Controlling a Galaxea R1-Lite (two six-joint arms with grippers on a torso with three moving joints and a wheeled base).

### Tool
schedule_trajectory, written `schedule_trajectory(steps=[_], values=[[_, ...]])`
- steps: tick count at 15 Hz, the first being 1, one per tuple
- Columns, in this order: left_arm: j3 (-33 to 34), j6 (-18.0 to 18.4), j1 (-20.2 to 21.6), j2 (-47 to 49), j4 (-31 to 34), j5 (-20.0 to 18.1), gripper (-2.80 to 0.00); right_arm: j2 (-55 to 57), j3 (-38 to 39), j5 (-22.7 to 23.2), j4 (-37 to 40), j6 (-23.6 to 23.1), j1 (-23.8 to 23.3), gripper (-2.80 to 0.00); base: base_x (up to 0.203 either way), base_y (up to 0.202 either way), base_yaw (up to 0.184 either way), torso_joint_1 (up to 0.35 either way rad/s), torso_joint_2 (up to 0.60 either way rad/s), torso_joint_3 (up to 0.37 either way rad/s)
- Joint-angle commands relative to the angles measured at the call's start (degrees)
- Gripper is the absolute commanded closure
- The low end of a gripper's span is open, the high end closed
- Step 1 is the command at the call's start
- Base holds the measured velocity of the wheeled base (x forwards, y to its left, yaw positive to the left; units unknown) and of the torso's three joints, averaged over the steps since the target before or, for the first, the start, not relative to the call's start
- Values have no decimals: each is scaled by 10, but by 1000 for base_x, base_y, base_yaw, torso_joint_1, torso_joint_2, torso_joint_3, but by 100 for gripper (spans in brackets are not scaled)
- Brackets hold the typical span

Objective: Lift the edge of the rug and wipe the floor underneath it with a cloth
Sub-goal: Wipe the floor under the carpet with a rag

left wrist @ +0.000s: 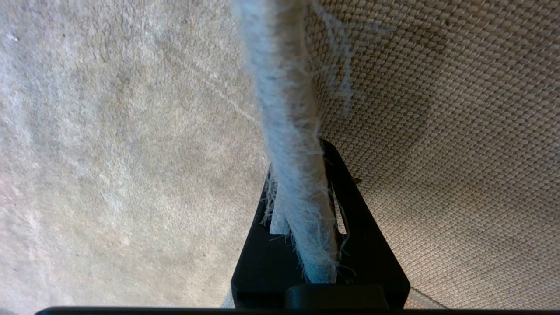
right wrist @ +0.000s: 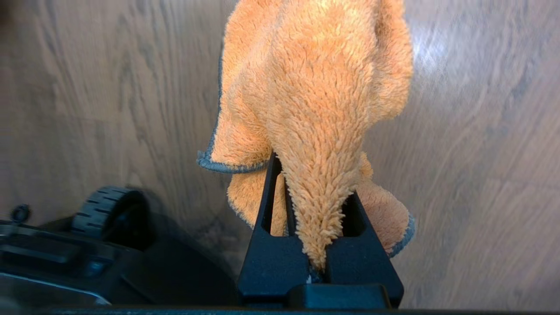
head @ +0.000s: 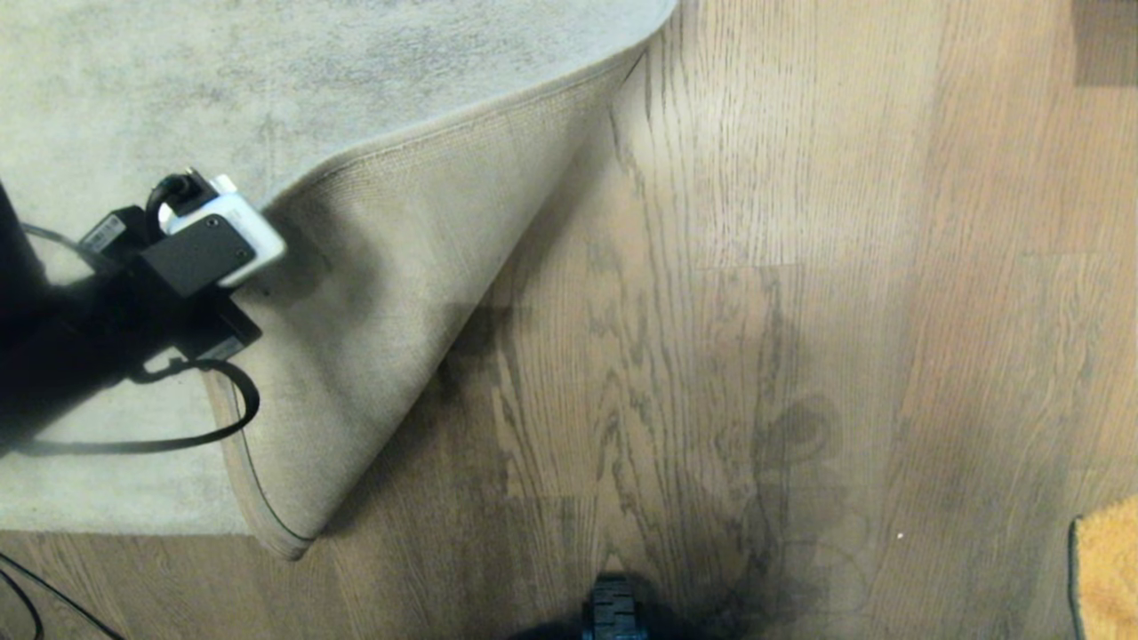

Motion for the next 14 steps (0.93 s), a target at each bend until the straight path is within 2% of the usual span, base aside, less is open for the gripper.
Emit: schedule_trajectory(steps=[1, 7, 8, 9, 11, 14], values=[[5, 3, 0, 0, -2, 1, 0, 79, -37, 5, -9, 0, 13, 0, 0, 0, 0, 0, 0, 0], [19, 3, -12, 0, -6, 0, 0, 299, -92, 25, -150, -1, 51, 0, 0, 0, 0, 0, 0, 0], [19, 3, -12, 0, -6, 0, 0, 326, -95, 50, -176, -3, 54, 0, 0, 0, 0, 0, 0, 0], [20, 3, -12, 0, -6, 0, 0, 346, -99, 95, -191, -8, 56, 0, 0, 0, 0, 0, 0, 0], [20, 3, -11, 1, -6, 0, 0, 374, -102, 154, -197, -21, 57, 0, 0, 0, 0, 0, 0, 0], [20, 4, -12, 3, -2, 0, 0, 421, -102, 186, -200, -36, 62, 0, 0, 0, 0, 0, 0, 0]])
